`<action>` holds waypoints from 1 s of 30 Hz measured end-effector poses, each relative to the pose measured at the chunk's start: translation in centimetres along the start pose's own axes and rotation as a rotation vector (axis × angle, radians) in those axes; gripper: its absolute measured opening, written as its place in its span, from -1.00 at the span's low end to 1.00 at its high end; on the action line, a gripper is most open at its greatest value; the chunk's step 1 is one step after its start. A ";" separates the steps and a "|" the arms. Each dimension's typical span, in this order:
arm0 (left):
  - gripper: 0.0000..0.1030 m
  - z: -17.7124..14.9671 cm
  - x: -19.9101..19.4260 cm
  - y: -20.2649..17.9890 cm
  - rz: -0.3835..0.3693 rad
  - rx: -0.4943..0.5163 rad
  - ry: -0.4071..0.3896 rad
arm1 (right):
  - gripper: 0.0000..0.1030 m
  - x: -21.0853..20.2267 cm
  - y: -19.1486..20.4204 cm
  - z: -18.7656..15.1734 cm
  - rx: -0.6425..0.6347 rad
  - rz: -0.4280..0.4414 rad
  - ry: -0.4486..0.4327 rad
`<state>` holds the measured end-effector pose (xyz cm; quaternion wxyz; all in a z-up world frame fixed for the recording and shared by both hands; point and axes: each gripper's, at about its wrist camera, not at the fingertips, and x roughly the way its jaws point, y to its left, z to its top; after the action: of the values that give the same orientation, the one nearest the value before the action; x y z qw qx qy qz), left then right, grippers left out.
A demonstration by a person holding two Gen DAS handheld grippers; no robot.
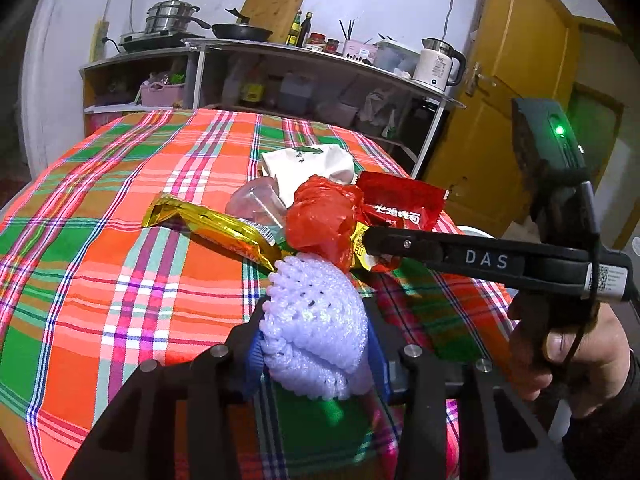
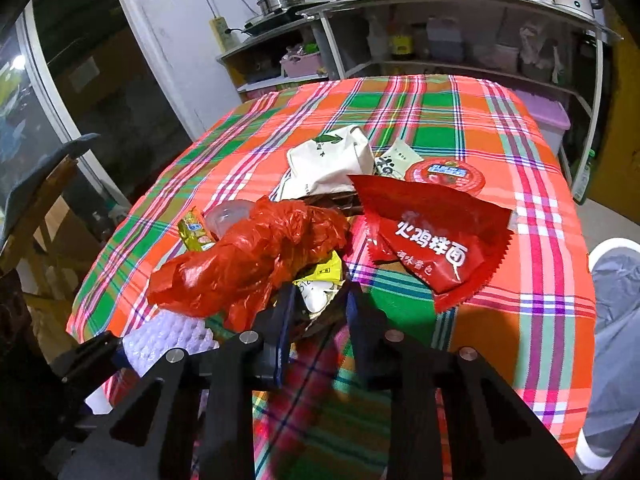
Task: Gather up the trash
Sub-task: 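Grasp the yellow wrapper with the right tool while the left tool holds the foam net, then carry both items over the bin and open both tools to drop them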
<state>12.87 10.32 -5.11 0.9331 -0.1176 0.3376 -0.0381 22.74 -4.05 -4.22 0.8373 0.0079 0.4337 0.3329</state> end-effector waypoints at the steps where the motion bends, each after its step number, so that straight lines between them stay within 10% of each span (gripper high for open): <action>1: -0.15 0.0 0.0 -0.1 0.001 0.001 0.000 | -0.51 -0.2 0.0 -0.1 -0.004 -0.005 -0.003; 30: -0.16 2.6 -0.9 -9.9 -0.091 0.162 -0.040 | -0.56 -13.2 -7.6 -4.5 0.131 -0.132 -0.201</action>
<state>13.87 1.32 -0.19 0.9434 -0.0577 0.3090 -0.1054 18.34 -18.67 0.13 0.8943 0.0673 0.3678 0.2457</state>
